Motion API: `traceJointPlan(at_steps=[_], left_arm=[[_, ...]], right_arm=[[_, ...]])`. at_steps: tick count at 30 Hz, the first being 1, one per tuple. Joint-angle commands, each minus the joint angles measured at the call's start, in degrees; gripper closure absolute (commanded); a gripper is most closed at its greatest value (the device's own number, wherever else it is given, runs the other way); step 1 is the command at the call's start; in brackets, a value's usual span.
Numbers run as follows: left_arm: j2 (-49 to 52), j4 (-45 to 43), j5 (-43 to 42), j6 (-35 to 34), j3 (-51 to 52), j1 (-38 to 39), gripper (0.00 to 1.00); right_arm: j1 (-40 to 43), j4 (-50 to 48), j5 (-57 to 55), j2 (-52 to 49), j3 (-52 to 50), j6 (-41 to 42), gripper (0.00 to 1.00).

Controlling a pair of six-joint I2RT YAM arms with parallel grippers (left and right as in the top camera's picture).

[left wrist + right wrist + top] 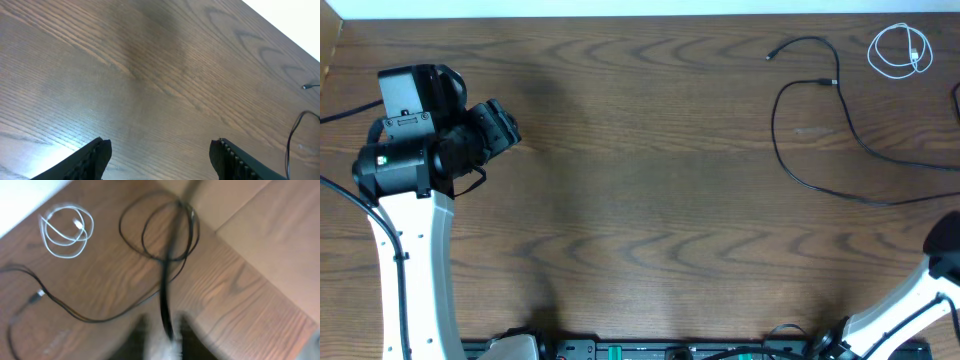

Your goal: Untangle cables

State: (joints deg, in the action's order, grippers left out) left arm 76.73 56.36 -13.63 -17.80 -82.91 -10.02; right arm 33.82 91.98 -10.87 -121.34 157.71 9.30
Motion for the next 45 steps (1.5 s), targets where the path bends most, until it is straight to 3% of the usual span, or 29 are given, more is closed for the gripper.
traceJointPlan(at_steps=[1,2,4,7,13,20,21,22,29,31,38,45], left_arm=[[0.4,-0.1,-0.5,-0.1,0.3,-0.1,0.31],[0.4,-0.1,-0.5,-0.1,0.3,-0.1,0.31],[0.4,-0.1,-0.5,-0.1,0.3,-0.1,0.31],[0.4,-0.1,-1.8,-0.1,0.3,-0.1,0.31],[0.4,-0.1,-3.7,-0.1,0.3,-0.1,0.31],[0.4,1.1,-3.7,-0.1,0.3,-0.1,0.31],[0.4,1.3,-3.7,-0.1,0.3,-0.2,0.25],[0.4,1.2,-3.7,-0.1,0.3,-0.2,0.02],[0.4,1.3,-3.7,-1.6,0.3,-0.3,0.02],[0.4,1.3,-3.7,-1.6,0.3,-0.3,0.02],[0.4,1.3,-3.7,-1.6,0.3,-0.3,0.02],[0.4,1.3,-3.7,-1.6,0.3,-0.3,0.02]], right_arm=[[-0.4,1.5,-1.2,-2.6,-0.2,1.7,0.46],[-0.4,1.9,-1.3,-3.1,-0.2,1.8,0.34],[-0.4,2.1,-1.2,-3.4,-0.2,1.9,0.19],[-0.9,2.1,1.1,-2.9,-0.2,1.8,0.14],[-5.4,2.4,17.0,-2.6,-0.2,-5.9,0.12],[-16.5,4.0,24.4,-2.2,-0.2,-11.0,0.10],[-18.1,4.2,24.4,-1.9,-0.2,-11.7,0.09],[-19.7,4.3,24.4,-1.6,-0.2,-12.0,0.09],[-29.6,5.2,24.4,2.8,-0.2,-13.2,0.06],[-32.2,5.2,24.6,4.8,-0.2,-12.8,0.01],[-39.1,5.3,25.0,10.0,-0.2,-5.4,0.01],[-42.2,5.3,24.5,11.4,-0.2,-5.1,0.01]])
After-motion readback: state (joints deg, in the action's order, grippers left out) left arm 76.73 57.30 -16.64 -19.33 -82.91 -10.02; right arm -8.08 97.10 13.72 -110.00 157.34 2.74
